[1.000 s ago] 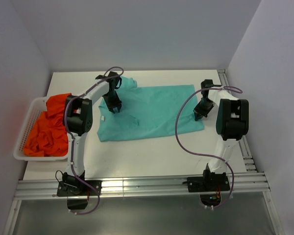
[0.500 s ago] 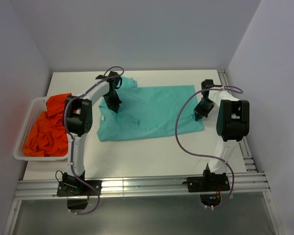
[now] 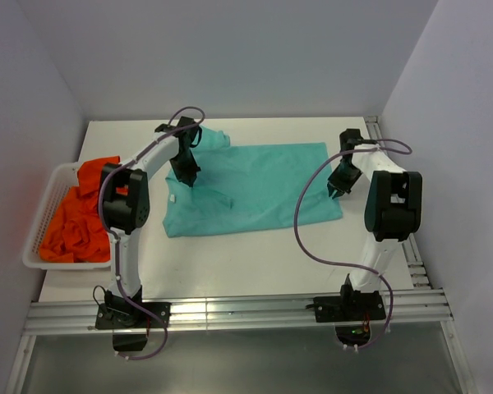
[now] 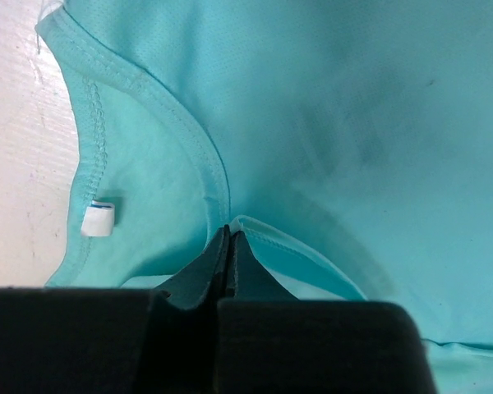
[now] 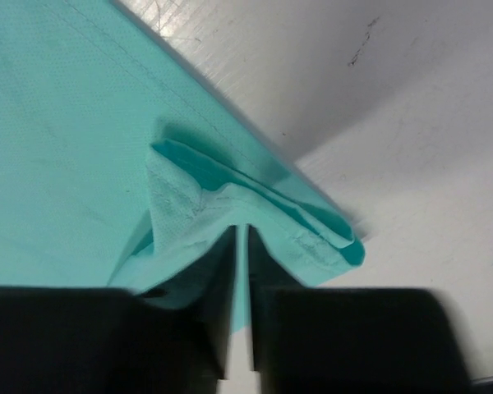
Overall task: Fold and stack the t-shirts
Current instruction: Fold the tshirt
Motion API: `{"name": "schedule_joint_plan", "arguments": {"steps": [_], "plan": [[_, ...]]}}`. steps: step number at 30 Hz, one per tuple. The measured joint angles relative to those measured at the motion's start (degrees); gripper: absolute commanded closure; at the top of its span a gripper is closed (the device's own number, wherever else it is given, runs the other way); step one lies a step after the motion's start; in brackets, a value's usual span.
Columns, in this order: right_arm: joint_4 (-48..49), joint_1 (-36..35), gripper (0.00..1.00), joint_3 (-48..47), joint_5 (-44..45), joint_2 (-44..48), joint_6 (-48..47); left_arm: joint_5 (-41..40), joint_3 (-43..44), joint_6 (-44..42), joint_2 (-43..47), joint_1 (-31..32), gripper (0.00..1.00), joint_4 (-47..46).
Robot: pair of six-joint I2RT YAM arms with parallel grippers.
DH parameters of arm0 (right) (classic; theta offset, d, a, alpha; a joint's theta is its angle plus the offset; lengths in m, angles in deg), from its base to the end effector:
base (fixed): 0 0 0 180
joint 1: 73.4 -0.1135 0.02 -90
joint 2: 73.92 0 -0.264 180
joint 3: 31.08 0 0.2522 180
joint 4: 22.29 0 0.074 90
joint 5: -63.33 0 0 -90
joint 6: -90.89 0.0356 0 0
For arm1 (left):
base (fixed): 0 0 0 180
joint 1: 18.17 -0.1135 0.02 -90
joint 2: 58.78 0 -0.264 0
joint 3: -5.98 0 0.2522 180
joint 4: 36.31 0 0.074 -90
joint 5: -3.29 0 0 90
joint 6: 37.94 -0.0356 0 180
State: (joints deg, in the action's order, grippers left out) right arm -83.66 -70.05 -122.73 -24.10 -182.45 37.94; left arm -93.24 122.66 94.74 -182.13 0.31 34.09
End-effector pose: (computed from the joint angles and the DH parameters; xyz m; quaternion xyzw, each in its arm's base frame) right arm 0.3668 -0.0231 0.1833 0.3456 0.9325 0.0083 0.1044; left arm 0.4187 -0.1357 0.1981 -0.2142 0.9686 -0.0085 0.1256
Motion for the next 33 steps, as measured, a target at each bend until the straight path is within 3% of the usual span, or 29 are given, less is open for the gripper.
{"name": "schedule_joint_plan", "arguments": {"steps": [3,11,19,26,33], "plan": [[-0.26,0.0,0.62,-0.59,-0.22,0.0,-0.07,-0.2,-0.63,0.0,0.11,0.0,1.0,-0.07],[-0.98,0.0,0.52,-4.13,-0.66,-0.15,-0.09,-0.37,-1.46,0.0,0.11,0.0,1.0,-0.24],[-1.22,-0.68,0.55,-6.38,-1.05,-2.01,0.48,-0.42,-1.46,-0.02,0.11,0.0,1.0,-0.22],[-1.27,-2.05,0.65,-5.9,-1.03,-2.51,1.22,-0.44,-1.46,-0.04,0.11,0.0,1.0,-0.24],[-1.2,-2.36,0.68,-4.33,-0.35,-2.93,1.42,-0.44,-1.46,-0.11,0.11,-0.02,1.0,-0.24]]}}
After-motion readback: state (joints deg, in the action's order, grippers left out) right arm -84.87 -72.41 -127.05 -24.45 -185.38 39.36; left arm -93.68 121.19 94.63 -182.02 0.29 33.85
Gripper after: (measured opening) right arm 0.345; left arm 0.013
